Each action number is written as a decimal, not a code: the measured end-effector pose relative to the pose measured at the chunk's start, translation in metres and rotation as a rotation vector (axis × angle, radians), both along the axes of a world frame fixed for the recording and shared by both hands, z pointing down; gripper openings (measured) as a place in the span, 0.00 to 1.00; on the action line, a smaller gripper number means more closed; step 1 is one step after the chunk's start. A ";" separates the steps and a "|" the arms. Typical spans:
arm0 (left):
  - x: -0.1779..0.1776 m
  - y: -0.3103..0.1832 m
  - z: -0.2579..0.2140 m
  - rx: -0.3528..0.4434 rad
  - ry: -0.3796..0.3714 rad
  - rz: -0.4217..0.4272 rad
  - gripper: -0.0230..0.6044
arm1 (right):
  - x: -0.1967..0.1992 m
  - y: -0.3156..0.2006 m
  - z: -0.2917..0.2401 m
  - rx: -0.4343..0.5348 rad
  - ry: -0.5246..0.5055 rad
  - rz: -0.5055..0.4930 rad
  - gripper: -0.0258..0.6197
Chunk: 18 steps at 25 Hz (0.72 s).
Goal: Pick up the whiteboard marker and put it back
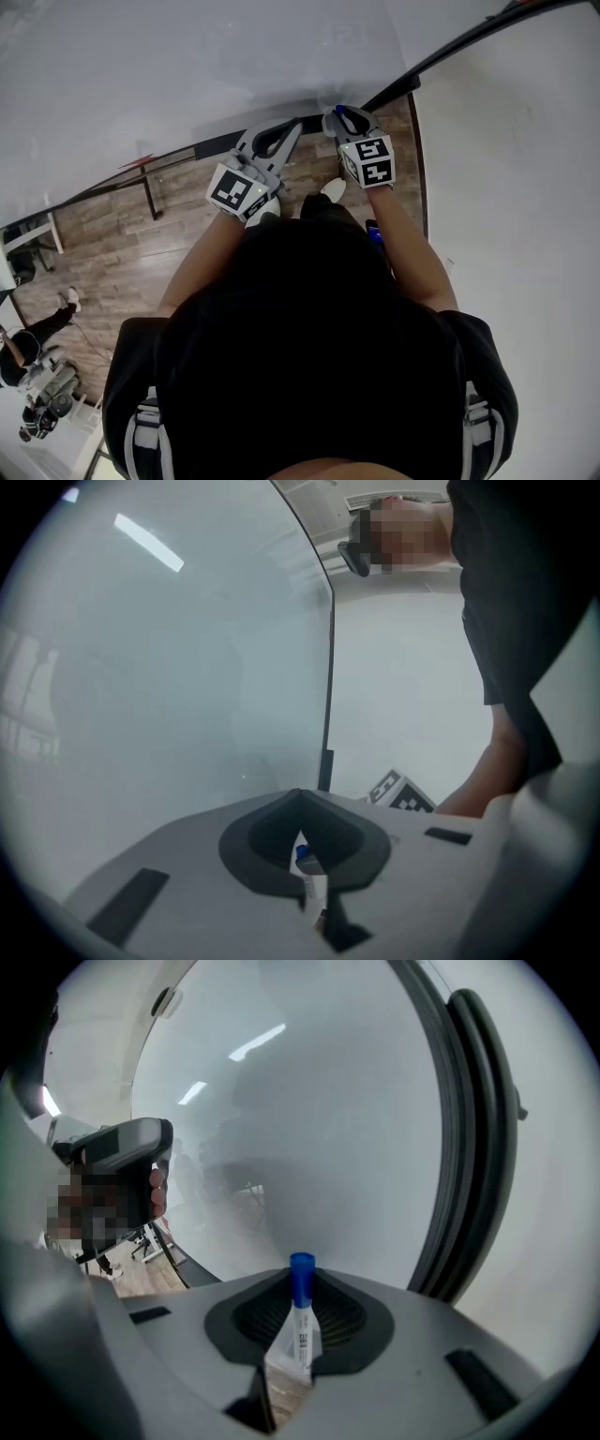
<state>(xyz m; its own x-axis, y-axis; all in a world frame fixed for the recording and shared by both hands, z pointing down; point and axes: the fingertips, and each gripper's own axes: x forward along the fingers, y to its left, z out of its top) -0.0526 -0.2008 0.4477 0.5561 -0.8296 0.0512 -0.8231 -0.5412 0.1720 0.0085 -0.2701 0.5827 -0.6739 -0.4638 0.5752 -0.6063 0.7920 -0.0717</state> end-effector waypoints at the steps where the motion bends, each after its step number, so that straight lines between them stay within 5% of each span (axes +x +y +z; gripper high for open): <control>1: -0.001 0.001 -0.002 0.004 -0.003 0.000 0.04 | 0.000 0.001 -0.003 0.003 -0.001 0.002 0.14; 18: 0.010 0.018 -0.023 0.055 -0.008 0.089 0.04 | 0.015 0.017 -0.061 0.133 -0.093 0.072 0.14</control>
